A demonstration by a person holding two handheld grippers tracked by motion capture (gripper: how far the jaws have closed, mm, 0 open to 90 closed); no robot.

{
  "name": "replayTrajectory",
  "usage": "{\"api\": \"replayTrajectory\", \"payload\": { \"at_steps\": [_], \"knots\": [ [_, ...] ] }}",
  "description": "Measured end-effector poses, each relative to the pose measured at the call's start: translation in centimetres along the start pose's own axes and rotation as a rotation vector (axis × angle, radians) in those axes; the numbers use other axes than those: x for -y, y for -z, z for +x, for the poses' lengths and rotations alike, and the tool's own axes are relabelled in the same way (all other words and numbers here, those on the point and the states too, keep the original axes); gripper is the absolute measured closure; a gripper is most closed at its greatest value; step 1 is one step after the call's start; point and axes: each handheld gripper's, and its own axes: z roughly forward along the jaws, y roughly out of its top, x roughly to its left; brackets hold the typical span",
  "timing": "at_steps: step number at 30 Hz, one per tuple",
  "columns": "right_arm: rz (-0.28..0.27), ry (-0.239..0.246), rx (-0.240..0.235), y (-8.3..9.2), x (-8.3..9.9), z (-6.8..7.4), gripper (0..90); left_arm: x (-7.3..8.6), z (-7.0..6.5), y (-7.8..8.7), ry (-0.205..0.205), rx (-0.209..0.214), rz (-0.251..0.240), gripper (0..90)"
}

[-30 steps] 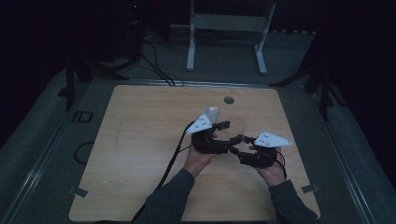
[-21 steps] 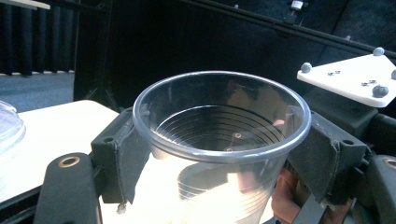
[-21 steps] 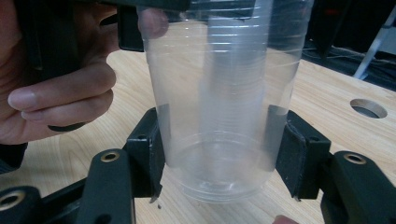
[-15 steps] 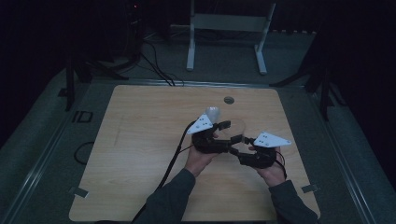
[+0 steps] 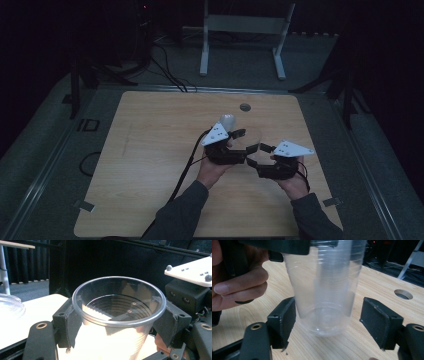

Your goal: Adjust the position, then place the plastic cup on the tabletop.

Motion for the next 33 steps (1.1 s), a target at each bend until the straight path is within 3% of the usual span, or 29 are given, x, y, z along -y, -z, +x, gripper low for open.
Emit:
{"api": "replayTrajectory", "payload": {
  "at_steps": [12, 21, 33],
  "knots": [
    [-0.006, -0.006, 0.016, 1.4, 0.4, -0.6, 25.8, 0.4, 0.1, 0.1, -0.025, -0.049, 0.020, 27.9],
    [-0.018, -0.030, 0.066, 2.5, 0.9, -1.5, 25.8, 0.6, 0.1, 0.1, -0.037, -0.058, 0.023, 27.9],
    [-0.036, -0.063, 0.095, 2.9, 1.4, -2.0, 25.8, 0.8, 0.0, 0.2, -0.051, -0.078, 0.013, 27.9]
  ]
}}
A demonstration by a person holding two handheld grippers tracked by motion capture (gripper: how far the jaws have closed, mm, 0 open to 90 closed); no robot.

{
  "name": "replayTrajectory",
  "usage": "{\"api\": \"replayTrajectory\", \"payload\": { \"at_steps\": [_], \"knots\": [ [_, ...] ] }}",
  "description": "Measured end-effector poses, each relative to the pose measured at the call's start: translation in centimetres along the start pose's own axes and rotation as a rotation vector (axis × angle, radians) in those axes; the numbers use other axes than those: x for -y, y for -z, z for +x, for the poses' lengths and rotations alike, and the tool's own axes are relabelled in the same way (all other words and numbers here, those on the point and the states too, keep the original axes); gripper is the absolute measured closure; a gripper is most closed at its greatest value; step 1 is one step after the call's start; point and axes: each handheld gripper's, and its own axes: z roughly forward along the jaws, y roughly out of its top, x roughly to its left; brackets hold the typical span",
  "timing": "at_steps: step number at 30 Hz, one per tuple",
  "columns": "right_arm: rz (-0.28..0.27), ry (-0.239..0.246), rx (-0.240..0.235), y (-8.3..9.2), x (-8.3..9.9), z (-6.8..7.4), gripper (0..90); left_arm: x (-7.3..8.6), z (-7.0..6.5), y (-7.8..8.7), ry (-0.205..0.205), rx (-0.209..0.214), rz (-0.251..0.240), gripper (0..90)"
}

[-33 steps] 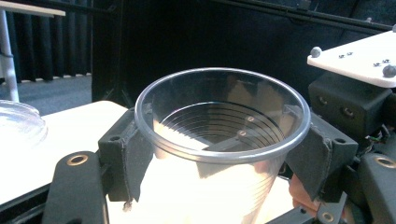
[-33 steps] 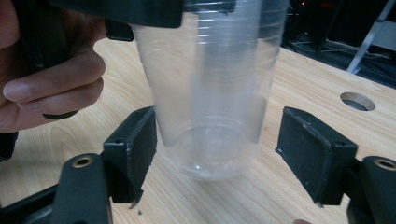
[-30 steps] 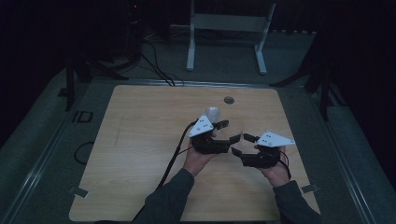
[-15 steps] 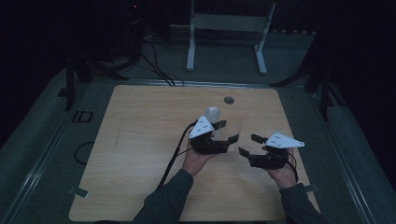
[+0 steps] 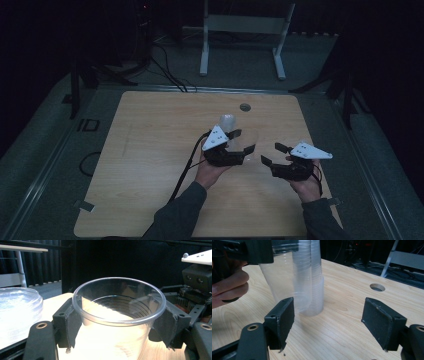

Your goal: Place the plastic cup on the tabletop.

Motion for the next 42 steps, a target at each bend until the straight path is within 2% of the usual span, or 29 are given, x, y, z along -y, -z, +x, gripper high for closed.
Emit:
{"api": "replayTrajectory", "payload": {
  "at_steps": [6, 8, 22, 27, 32, 34, 42],
  "knots": [
    [0.000, -0.007, 0.003, -0.1, 0.4, 0.0, 25.8, 0.2, 0.0, 0.0, -0.017, -0.014, 0.005, 27.9],
    [-0.002, -0.012, 0.007, -0.2, 0.5, 0.0, 25.9, 0.4, 0.0, 0.1, -0.028, -0.031, 0.011, 27.9],
    [-0.017, -0.038, 0.027, 0.3, 1.1, -0.3, 25.9, 1.4, 0.2, -0.1, -0.035, -0.056, 0.037, 28.2],
    [-0.015, -0.035, 0.045, 0.3, 1.2, -0.4, 25.9, 2.1, 0.4, -0.4, -0.031, -0.062, 0.049, 28.4],
    [-0.009, -0.034, 0.045, 0.2, 1.5, -0.2, 25.9, 2.8, 0.4, -0.7, -0.036, -0.065, 0.066, 28.3],
    [-0.013, -0.039, 0.046, 0.3, 1.6, -0.2, 25.9, 3.1, 0.5, -0.8, -0.028, -0.053, 0.064, 28.3],
    [-0.022, -0.046, 0.050, 0.4, 1.8, -0.3, 26.0, 4.6, 0.5, -1.4, -0.026, -0.065, 0.090, 28.3]
  ]
}}
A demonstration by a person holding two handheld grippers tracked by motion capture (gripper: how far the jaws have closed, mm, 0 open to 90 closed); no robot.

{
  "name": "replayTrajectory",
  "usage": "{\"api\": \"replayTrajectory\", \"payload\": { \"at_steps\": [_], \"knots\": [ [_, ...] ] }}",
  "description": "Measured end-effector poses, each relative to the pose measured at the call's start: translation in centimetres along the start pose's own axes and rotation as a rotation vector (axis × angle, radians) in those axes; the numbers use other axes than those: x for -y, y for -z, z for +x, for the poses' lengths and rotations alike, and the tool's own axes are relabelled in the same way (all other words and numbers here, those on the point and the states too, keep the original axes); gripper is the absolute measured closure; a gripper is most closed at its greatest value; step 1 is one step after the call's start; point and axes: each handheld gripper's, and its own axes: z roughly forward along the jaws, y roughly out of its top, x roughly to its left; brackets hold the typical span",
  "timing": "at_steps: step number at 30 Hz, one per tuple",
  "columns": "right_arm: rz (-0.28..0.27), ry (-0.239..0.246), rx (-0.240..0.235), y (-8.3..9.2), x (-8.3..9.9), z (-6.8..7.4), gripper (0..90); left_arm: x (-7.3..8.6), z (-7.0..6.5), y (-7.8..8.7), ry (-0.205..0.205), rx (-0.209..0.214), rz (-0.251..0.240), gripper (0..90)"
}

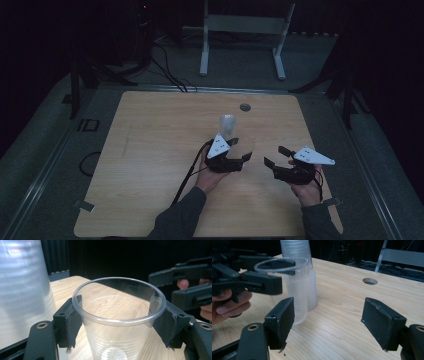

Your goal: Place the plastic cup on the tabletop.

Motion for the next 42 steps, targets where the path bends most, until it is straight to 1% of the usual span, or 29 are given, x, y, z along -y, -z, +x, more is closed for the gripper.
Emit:
{"api": "replayTrajectory", "payload": {
  "at_steps": [4, 11, 16, 22, 26, 30, 36, 38, 40, 42],
  "knots": [
    [-0.004, -0.004, 0.000, 0.1, 0.0, 0.0, 26.0, 0.6, -0.1, -0.4, -0.010, -0.005, 0.014, 28.4],
    [-0.004, -0.003, 0.000, 0.1, 0.1, 0.0, 26.1, 1.5, -0.1, -0.9, -0.011, -0.010, 0.038, 28.3],
    [-0.006, -0.003, -0.001, 0.1, 0.1, 0.0, 26.2, 1.9, 0.0, -1.2, -0.007, 0.004, 0.051, 28.2],
    [-0.008, -0.001, -0.002, 0.0, 0.1, 0.0, 26.3, 2.3, 0.1, -1.8, -0.014, 0.003, 0.071, 27.9],
    [-0.009, -0.001, -0.003, 0.1, 0.2, 0.0, 26.3, 2.6, 0.1, -2.2, -0.019, -0.003, 0.092, 27.6],
    [-0.009, -0.002, -0.002, 0.1, 0.2, 0.0, 26.3, 2.8, 0.1, -2.3, -0.017, -0.010, 0.103, 27.4],
    [-0.008, -0.003, -0.003, 0.1, 0.2, -0.1, 26.3, 2.9, 0.2, -2.4, -0.004, -0.015, 0.112, 26.7],
    [-0.004, -0.003, -0.004, 0.0, 0.3, -0.1, 26.3, 2.9, 0.1, -2.4, 0.000, -0.014, 0.142, 25.1],
    [-0.004, -0.003, -0.004, 0.0, 0.3, -0.1, 26.3, 3.0, 0.1, -2.4, 0.011, -0.011, 0.159, 22.3],
    [-0.004, -0.004, -0.004, 0.0, 0.2, 0.0, 26.3, 3.0, 0.3, -2.4, 0.026, -0.002, 0.165, 19.9]
  ]
}}
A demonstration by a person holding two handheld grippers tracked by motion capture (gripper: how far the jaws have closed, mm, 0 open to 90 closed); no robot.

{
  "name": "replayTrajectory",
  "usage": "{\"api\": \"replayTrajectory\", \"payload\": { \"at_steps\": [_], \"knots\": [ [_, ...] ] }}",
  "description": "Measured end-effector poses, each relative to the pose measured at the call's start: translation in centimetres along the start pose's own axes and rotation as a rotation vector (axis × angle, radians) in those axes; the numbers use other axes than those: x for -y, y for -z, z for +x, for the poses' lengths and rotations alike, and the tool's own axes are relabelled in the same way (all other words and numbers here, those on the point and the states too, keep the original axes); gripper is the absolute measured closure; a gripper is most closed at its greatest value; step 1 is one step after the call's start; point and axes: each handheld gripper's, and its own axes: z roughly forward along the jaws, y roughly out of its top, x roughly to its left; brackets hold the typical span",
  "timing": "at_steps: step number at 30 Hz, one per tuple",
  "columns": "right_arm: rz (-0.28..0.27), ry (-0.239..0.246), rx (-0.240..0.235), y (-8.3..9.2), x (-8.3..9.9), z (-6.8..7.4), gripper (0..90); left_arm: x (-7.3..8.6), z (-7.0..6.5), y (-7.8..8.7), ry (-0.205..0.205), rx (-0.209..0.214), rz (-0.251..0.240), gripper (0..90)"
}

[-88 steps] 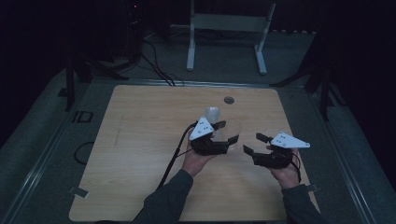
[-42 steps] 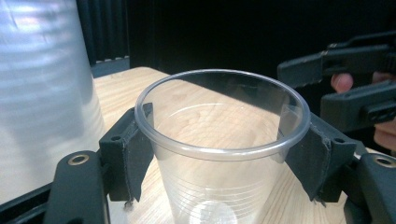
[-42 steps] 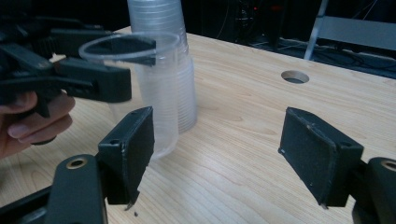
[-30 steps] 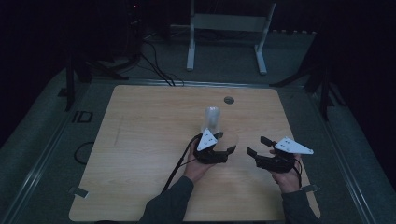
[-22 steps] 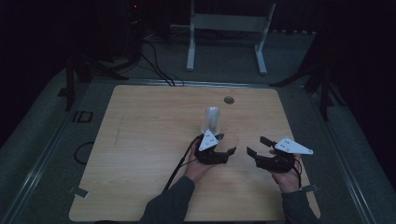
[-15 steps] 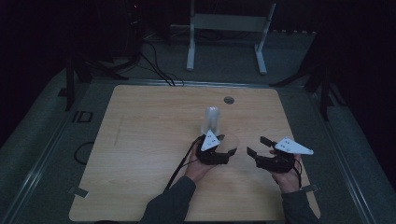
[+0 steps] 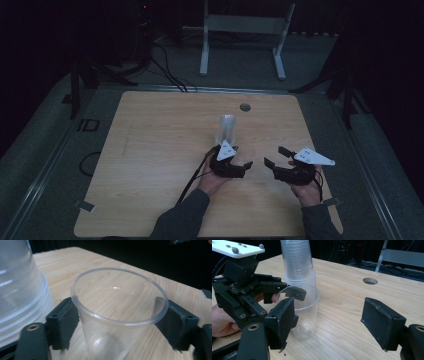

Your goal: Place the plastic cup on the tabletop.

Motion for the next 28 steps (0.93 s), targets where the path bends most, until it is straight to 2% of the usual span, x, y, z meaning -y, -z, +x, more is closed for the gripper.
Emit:
{"api": "replayTrajectory", "payload": {
  "at_steps": [11, 18, 28],
  "knots": [
    [0.003, -0.002, 0.001, 0.0, 0.1, -0.1, 26.2, -0.1, 0.2, 0.7, 0.005, 0.012, 0.032, 15.0],
    [0.001, -0.004, 0.005, 0.2, 0.1, -0.2, 26.2, 0.0, 0.6, 1.6, 0.005, -0.007, 0.027, 14.8],
    [0.001, -0.005, 0.009, 0.3, 0.1, -0.3, 25.8, 0.4, 0.9, 2.6, 0.014, -0.005, 0.022, 14.9]
  ]
}}
